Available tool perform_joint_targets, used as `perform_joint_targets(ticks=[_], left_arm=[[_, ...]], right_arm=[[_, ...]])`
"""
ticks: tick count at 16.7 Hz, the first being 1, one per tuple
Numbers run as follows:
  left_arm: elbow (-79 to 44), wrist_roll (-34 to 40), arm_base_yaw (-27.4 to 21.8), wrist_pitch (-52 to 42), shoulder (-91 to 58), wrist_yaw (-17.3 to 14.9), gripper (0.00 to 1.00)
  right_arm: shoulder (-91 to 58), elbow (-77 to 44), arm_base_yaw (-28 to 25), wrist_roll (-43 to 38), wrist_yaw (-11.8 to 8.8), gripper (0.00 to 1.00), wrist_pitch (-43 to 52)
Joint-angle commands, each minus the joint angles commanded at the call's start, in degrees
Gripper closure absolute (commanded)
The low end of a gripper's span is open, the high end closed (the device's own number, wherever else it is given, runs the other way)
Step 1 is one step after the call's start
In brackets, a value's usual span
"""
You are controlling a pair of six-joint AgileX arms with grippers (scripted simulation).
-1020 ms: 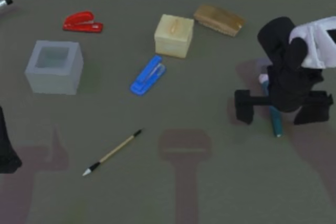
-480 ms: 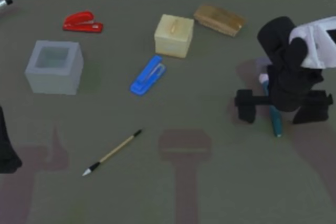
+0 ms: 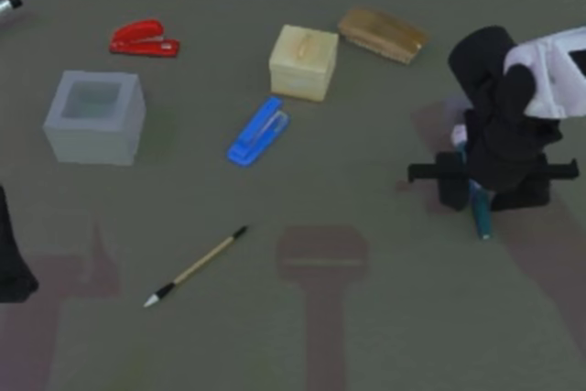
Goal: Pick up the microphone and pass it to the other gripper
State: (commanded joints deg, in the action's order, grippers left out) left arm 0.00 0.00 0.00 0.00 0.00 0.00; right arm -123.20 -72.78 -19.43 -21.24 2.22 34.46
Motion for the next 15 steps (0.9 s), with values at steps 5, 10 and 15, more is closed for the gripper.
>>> perform_joint_targets(ticks=[5,10,15], left_arm=[[0.0,0.0,0.0,0.0,0.0,0.0,0.0],[0.0,0.0,0.0,0.0,0.0,0.0,0.0],[0.0,0.0,0.0,0.0,0.0,0.0,0.0]], right_arm=[[0.0,0.0,0.0,0.0,0.0,1.0,0.0],[3.8,-0.8,-0.3,1.6,-0.3,1.0,-2.1],[7.0,3.5,-0.3,5.6,-6.4,1.0,-19.3]])
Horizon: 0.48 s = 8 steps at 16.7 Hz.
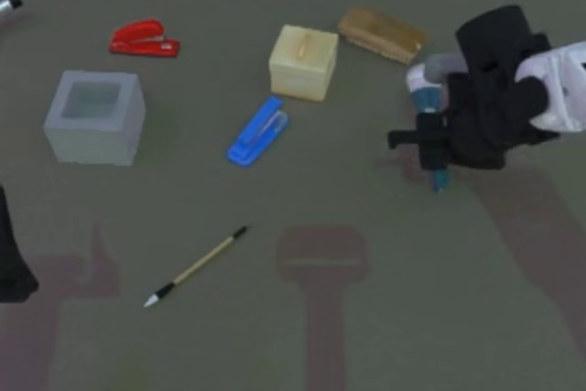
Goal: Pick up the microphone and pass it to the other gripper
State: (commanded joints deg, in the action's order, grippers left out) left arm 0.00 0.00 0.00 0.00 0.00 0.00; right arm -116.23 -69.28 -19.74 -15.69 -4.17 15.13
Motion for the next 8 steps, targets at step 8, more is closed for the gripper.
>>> perform_joint_targets(ticks=[8], left_arm=[[0.0,0.0,0.0,0.0,0.0,0.0,0.0]], right_arm=[[9.3,12.7,0.5,9.1,-13.7,1.0,-44.7]])
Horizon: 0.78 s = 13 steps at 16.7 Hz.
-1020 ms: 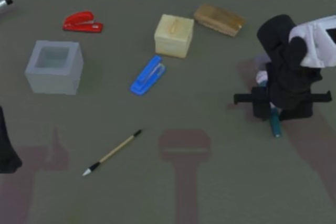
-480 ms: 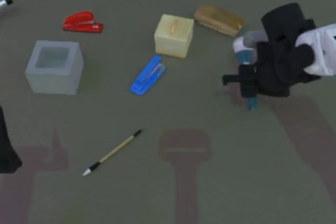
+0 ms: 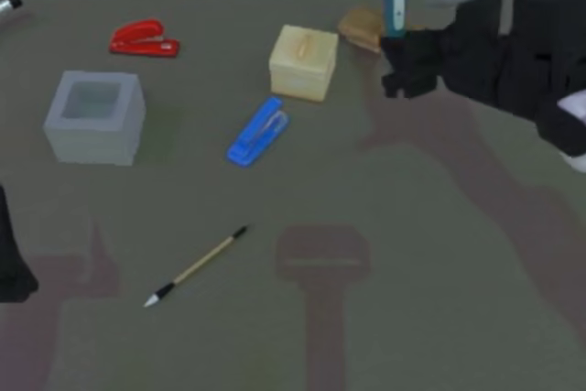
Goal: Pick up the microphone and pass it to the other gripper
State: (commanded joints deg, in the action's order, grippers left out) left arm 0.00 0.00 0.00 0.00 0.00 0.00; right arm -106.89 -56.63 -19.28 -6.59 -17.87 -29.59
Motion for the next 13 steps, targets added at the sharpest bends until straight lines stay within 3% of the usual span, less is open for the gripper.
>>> perform_joint_targets(ticks=[3,6,13], left_arm=[[0.0,0.0,0.0,0.0,0.0,0.0,0.0],[0.0,0.0,0.0,0.0,0.0,0.0,0.0],[0.0,0.0,0.0,0.0,0.0,0.0,0.0]], right_arm=[[4.1,3.8,0.2,3.1,-4.2,1.0,-11.8],[7.4,6.2,0.4,5.1,-6.7,1.0,-18.4],[8.1,6.5,0.0,5.4,-7.0,1.0,-19.6]])
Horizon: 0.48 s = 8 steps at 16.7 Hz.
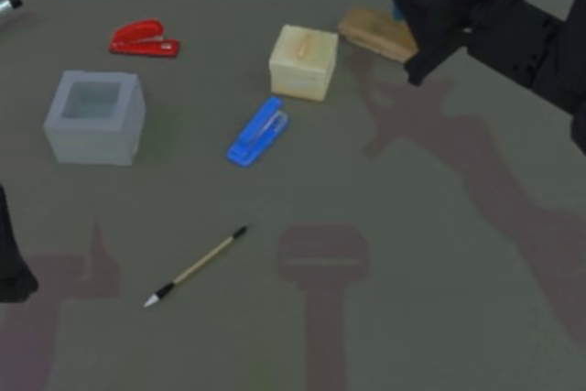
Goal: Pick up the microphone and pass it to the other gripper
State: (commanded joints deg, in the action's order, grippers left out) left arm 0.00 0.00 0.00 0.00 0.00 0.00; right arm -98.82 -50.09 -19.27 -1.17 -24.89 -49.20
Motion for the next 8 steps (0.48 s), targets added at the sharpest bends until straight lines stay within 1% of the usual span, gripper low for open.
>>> perform_joint_targets(ticks=[1,2,3,8], left_arm=[[0.0,0.0,0.0,0.0,0.0,0.0,0.0],[0.0,0.0,0.0,0.0,0.0,0.0,0.0],[0.0,0.0,0.0,0.0,0.0,0.0,0.0],[0.0,0.0,0.0,0.0,0.0,0.0,0.0]], right_arm=[[0.3,0.3,-0.7,0.0,0.6,1.0,-0.4],[0.7,0.9,-1.8,-0.1,1.6,1.0,-1.0],[1.3,1.7,-3.4,-0.3,3.1,1.0,-1.9],[5.1,6.9,-13.0,-1.1,12.7,1.0,-7.2]])
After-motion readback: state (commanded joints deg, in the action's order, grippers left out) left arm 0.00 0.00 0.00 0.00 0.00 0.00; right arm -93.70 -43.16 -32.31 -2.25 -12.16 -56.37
